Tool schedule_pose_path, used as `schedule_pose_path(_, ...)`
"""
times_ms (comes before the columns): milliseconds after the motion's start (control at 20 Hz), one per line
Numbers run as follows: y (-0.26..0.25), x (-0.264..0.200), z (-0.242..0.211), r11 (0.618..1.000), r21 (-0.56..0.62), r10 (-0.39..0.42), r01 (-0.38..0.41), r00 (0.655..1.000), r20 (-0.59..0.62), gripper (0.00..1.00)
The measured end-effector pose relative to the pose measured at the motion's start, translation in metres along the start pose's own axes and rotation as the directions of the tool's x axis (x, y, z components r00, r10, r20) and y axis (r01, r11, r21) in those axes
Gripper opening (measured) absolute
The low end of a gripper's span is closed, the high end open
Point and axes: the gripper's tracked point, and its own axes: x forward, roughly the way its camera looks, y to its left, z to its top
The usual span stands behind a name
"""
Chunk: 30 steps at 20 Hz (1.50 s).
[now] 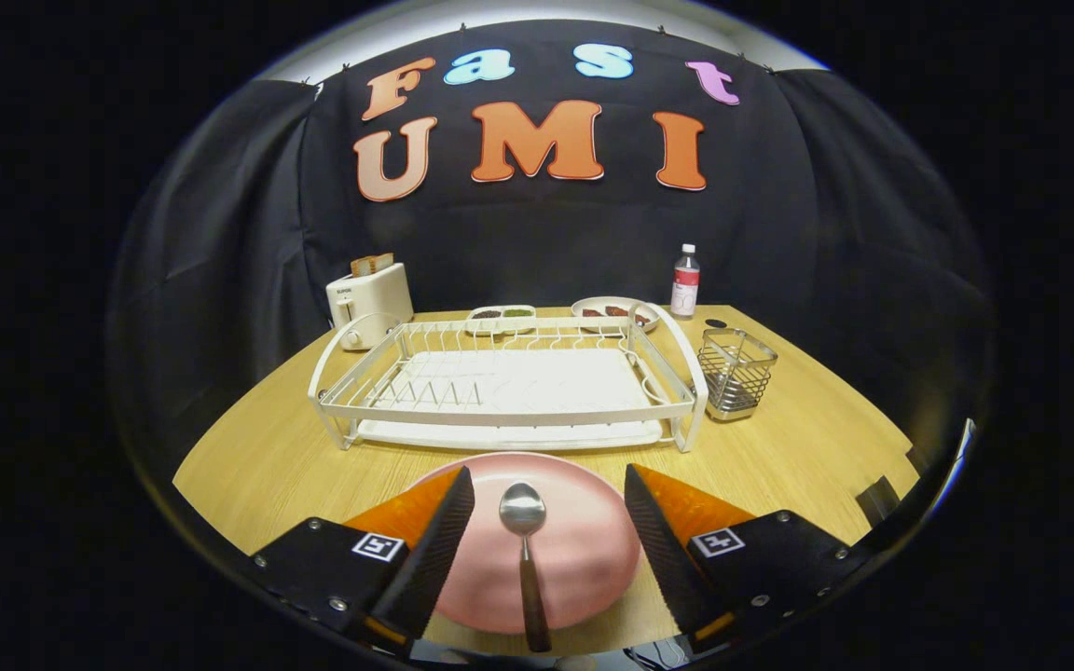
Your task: Take the plate from the dish rack, then take the spoon from the basket and place it into the plate.
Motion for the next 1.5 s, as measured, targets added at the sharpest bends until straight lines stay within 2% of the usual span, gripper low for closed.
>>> schedule_pose_path(400, -0.016, 0.001, 0.063, 0.999, -0.031, -0.027, 0.029, 0.997, 0.067, 0.97)
schedule_pose_path(850, -0.047, -0.012, 0.16, 0.997, 0.03, -0.07, 0.066, 0.984, 0.162, 0.97)
schedule_pose_path(1250, -0.063, -0.023, 0.213, 0.995, 0.035, -0.099, 0.093, 0.966, 0.238, 0.97)
schedule_pose_path(1500, -0.057, -0.025, 0.218, 0.996, 0.05, -0.085, 0.074, 0.965, 0.248, 0.97)
